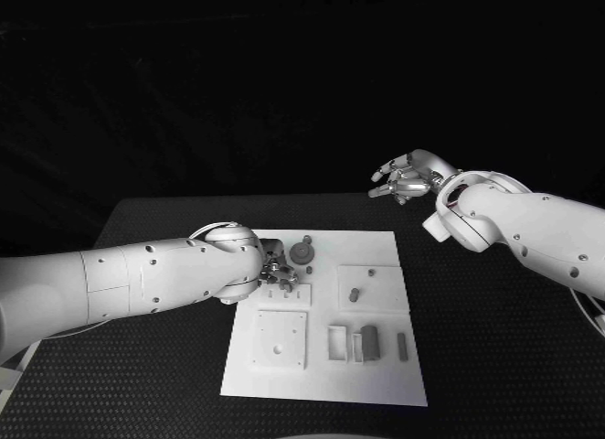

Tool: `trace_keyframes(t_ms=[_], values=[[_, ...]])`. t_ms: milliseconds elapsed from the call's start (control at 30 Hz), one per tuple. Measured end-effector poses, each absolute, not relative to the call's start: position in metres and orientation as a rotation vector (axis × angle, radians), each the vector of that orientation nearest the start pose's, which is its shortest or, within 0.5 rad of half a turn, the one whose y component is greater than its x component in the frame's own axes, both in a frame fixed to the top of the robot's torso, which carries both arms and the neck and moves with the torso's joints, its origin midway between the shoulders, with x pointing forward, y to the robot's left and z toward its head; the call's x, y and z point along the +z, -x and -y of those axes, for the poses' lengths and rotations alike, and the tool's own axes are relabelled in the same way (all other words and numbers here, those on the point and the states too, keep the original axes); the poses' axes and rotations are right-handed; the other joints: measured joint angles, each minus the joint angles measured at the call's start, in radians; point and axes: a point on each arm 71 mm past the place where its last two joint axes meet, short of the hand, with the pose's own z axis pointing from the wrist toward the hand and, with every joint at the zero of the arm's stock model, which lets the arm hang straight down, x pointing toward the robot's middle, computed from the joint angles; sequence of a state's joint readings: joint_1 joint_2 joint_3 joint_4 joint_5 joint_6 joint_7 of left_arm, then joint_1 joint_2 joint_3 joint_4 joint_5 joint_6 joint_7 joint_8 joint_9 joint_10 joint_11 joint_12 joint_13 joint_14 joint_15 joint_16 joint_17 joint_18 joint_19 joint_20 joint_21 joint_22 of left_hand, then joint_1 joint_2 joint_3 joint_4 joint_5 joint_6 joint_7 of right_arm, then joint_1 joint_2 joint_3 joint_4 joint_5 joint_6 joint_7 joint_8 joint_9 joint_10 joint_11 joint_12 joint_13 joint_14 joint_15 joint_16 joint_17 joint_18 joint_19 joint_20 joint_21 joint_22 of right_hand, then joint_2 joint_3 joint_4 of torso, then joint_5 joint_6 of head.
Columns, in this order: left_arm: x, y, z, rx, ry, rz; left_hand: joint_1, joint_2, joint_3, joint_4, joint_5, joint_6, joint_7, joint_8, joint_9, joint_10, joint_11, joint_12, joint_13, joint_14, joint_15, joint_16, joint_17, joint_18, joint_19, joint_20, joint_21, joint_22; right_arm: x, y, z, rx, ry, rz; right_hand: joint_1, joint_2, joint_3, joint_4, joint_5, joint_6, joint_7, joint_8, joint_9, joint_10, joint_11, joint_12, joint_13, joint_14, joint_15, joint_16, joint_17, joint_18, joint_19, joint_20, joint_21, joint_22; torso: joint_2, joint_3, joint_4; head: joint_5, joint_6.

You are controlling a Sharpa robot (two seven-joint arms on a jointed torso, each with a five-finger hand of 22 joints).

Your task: Assemble the parts on the task board

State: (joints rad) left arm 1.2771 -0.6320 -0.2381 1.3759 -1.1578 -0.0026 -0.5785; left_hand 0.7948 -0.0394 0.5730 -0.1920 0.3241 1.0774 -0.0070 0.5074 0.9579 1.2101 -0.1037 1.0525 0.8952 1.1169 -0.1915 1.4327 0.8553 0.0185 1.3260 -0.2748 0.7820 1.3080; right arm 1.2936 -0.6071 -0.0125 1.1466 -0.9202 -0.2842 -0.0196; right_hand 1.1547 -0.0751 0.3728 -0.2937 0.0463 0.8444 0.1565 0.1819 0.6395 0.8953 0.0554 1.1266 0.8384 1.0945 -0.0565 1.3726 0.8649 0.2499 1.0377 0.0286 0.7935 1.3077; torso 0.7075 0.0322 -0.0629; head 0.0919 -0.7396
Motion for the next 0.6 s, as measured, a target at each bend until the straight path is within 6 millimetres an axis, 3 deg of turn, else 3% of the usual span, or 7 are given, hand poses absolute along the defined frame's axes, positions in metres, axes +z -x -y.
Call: trace_keyframes(t_ms=[600], values=[[-0.2558, -0.4877, -0.1603, -0.178, -0.052, -2.215, 0.010, -0.003, 0.000, 0.000, -0.004, 0.002, 0.002, -0.003, -0.001, 0.002, 0.002, 0.000, -0.002, 0.000, 0.000, 0.000, -0.002, 0.000, 0.000, 0.000, 0.000, 0.000, -0.1513, -0.5696, 0.1935, 0.843, -0.350, -1.663, -0.004, 0.004, 0.000, 0.000, 0.000, 0.004, 0.001, 0.000, 0.000, 0.000, 0.000, 0.004, -0.001, 0.000, 0.000, 0.004, -0.001, 0.000, 0.000, 0.000, 0.000, 0.000, 0.000, 0.0006, -0.0004, -0.001, -0.003]])
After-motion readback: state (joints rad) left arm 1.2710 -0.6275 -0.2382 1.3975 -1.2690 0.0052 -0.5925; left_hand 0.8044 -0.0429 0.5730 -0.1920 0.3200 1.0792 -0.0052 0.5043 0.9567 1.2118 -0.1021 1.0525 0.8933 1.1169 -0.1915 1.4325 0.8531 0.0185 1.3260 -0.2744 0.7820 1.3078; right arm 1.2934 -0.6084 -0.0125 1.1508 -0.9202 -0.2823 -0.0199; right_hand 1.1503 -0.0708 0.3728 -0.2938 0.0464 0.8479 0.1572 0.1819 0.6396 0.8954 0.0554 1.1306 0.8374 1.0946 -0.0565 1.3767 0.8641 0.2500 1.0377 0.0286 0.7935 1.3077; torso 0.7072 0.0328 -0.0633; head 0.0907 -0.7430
